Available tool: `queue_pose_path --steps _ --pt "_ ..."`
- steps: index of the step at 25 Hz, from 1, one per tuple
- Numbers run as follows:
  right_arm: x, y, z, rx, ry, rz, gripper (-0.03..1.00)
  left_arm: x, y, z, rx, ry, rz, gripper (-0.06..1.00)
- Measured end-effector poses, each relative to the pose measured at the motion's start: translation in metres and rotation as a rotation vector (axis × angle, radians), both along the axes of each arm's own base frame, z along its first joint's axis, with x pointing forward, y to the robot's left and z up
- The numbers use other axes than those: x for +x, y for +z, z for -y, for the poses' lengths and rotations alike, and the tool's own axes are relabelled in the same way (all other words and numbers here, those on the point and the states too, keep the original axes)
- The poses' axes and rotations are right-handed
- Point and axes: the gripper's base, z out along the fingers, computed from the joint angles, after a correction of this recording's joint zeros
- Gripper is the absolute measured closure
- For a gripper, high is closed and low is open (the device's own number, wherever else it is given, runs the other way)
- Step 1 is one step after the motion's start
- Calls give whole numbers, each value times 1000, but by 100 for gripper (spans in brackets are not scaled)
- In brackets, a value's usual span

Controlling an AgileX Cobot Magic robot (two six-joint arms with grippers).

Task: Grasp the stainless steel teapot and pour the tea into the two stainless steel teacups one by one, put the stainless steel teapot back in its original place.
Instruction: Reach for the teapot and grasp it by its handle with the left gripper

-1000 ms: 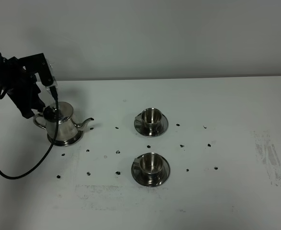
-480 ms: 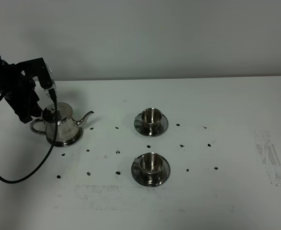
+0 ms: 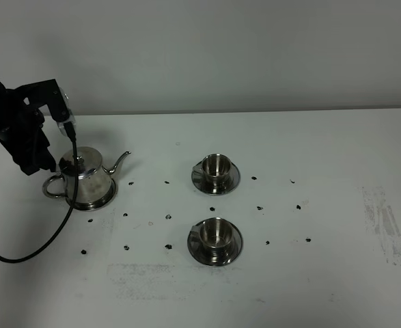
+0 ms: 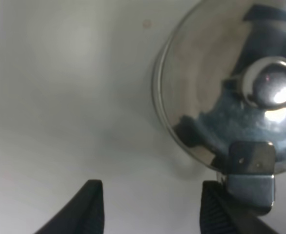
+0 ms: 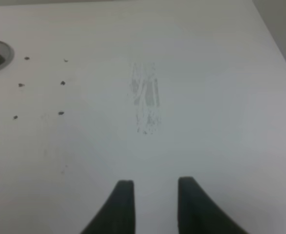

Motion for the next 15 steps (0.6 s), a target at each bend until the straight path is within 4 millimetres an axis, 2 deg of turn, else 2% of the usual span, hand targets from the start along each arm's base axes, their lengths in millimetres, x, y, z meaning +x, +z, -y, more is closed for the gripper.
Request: queue_pose_path --steps 11,13,15 --pt "0 0 0 0 0 0 76 -9 1 2 -23 29 -103 48" --pt "0 0 0 0 0 0 76 -13 9 1 -18 24 -112 48" --pt "0 0 0 0 0 0 76 -20 25 0 2 16 -114 48"
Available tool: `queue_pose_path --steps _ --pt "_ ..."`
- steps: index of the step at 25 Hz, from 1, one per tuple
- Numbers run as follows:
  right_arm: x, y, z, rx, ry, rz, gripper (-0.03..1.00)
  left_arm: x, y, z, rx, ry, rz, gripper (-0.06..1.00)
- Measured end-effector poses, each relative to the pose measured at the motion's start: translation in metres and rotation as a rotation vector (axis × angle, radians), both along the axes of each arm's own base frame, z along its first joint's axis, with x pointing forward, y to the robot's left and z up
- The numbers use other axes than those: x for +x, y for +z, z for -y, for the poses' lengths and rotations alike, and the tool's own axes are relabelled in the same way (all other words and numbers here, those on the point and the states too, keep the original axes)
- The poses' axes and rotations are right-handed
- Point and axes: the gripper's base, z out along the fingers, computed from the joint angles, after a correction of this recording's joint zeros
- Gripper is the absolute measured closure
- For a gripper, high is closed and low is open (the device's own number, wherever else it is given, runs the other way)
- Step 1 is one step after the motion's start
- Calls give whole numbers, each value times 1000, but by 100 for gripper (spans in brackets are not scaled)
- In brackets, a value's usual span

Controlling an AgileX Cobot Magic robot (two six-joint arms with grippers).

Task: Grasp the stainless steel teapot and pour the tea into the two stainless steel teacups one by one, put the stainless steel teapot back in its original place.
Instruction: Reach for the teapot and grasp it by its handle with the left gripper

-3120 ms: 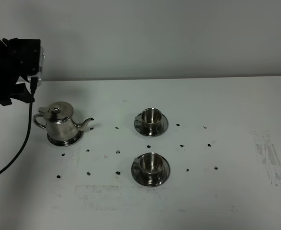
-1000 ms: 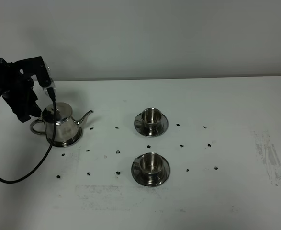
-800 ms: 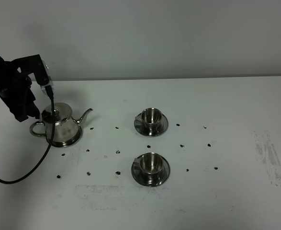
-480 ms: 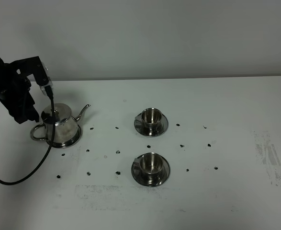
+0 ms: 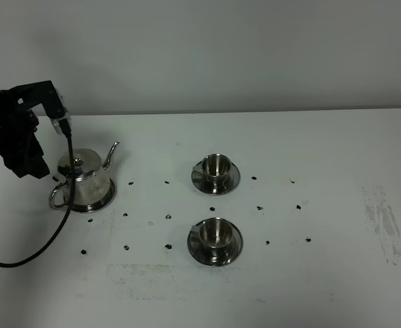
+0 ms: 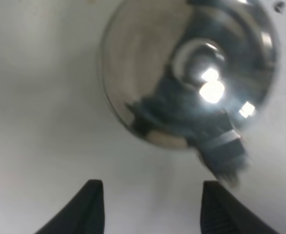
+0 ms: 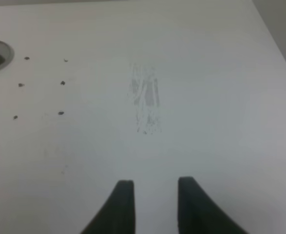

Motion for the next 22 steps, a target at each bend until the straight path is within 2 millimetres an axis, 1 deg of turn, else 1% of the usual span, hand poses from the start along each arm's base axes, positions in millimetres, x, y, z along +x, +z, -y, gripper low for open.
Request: queue_pose_path --steps 2,5,7,10,13,17,20,22 --pt "0 0 0 0 0 0 76 -9 23 -1 21 1 16 48" --pt "0 0 0 0 0 0 76 -26 68 -3 46 32 97 48" --pt "0 0 0 0 0 0 76 -42 97 -4 55 71 154 48" --pt "0 0 0 0 0 0 76 -71 123 -3 53 136 185 48" --pt "0 0 0 0 0 0 76 -99 131 -2 42 199 170 48" --pt "0 0 0 0 0 0 76 -140 127 0 39 228 148 48" --pt "0 0 0 0 0 0 76 -172 122 1 19 268 253 48" --pt "0 0 0 0 0 0 76 -191 114 2 -4 309 349 48"
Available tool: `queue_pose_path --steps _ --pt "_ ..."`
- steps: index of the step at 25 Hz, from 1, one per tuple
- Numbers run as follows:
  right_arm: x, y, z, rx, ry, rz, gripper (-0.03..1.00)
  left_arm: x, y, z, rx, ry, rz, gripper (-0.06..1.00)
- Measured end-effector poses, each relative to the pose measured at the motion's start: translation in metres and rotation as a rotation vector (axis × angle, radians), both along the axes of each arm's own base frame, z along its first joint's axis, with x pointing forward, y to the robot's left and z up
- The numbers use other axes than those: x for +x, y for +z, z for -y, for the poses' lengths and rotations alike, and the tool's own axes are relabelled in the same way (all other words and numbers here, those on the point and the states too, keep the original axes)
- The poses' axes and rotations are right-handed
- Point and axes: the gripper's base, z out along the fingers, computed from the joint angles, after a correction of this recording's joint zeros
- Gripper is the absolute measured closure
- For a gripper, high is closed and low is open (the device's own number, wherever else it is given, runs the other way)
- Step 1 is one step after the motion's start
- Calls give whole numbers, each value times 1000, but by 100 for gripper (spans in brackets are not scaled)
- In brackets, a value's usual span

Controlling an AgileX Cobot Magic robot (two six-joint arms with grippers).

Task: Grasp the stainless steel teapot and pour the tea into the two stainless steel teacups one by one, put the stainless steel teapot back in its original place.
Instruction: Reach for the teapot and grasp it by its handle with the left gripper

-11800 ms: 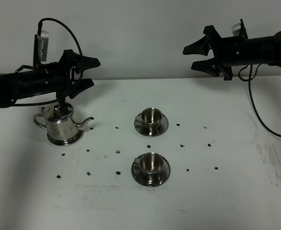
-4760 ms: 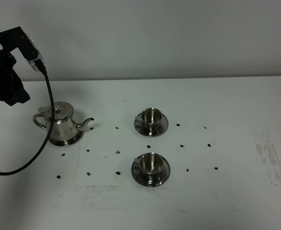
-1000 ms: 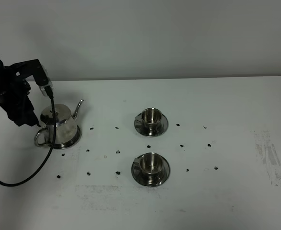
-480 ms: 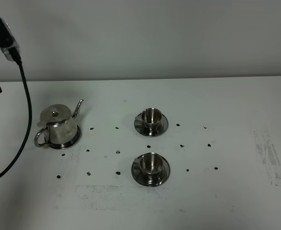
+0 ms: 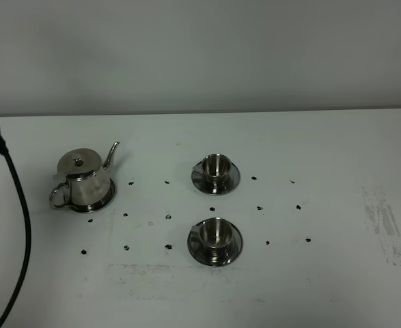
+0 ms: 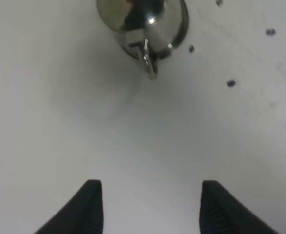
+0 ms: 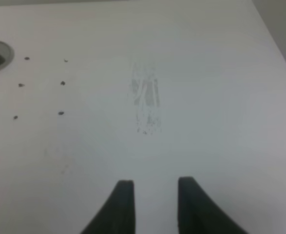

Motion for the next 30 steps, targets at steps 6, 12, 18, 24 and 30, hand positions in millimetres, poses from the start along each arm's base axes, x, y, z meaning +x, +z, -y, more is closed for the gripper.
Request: queue_pose_path --steps 6,12,18,24,30 --pt "0 0 0 0 0 0 76 -11 -37 0 -114 190 127 52" --pt "0 0 0 0 0 0 76 33 -54 -2 -255 418 0 59" --pt "0 0 0 0 0 0 76 82 -68 -2 -190 317 -228 61" --pt "0 0 0 0 0 0 76 126 -82 -1 -184 257 -361 61" --pt "0 0 0 0 0 0 76 138 -96 0 -180 205 -394 55"
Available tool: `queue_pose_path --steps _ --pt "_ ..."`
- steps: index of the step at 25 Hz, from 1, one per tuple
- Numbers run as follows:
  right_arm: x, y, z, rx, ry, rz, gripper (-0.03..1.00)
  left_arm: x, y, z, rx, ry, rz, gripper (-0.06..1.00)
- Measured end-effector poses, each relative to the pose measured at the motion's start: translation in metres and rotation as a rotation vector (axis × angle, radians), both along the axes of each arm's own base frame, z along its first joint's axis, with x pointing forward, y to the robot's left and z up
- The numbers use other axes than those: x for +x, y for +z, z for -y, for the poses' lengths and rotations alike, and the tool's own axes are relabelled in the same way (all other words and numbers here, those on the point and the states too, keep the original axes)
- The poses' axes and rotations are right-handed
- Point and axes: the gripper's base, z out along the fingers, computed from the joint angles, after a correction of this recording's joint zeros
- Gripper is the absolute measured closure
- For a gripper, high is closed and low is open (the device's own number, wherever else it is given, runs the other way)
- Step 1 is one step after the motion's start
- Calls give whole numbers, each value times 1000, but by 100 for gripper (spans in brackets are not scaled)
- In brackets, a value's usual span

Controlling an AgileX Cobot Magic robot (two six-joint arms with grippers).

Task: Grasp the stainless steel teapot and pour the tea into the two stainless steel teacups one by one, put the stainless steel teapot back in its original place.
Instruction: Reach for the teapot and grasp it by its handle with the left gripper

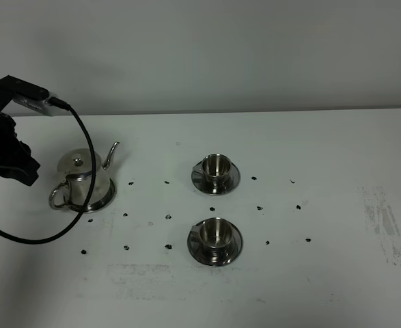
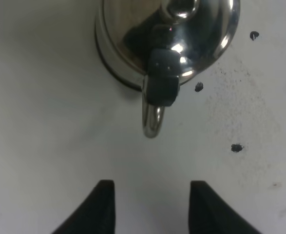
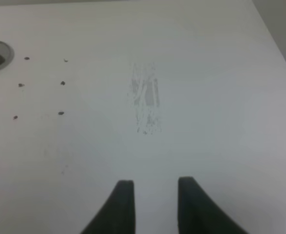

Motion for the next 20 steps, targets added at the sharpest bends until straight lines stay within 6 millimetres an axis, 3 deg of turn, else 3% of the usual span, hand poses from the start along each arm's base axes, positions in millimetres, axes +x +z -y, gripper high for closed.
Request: queue_pose_path --steps 5,14,20 --pt "0 0 0 0 0 0 76 7 -10 2 1 -16 25 45" --pt "0 0 0 0 0 1 76 20 -35 28 6 -65 43 44" --pt "0 0 0 0 0 1 76 22 -45 29 7 -65 28 44"
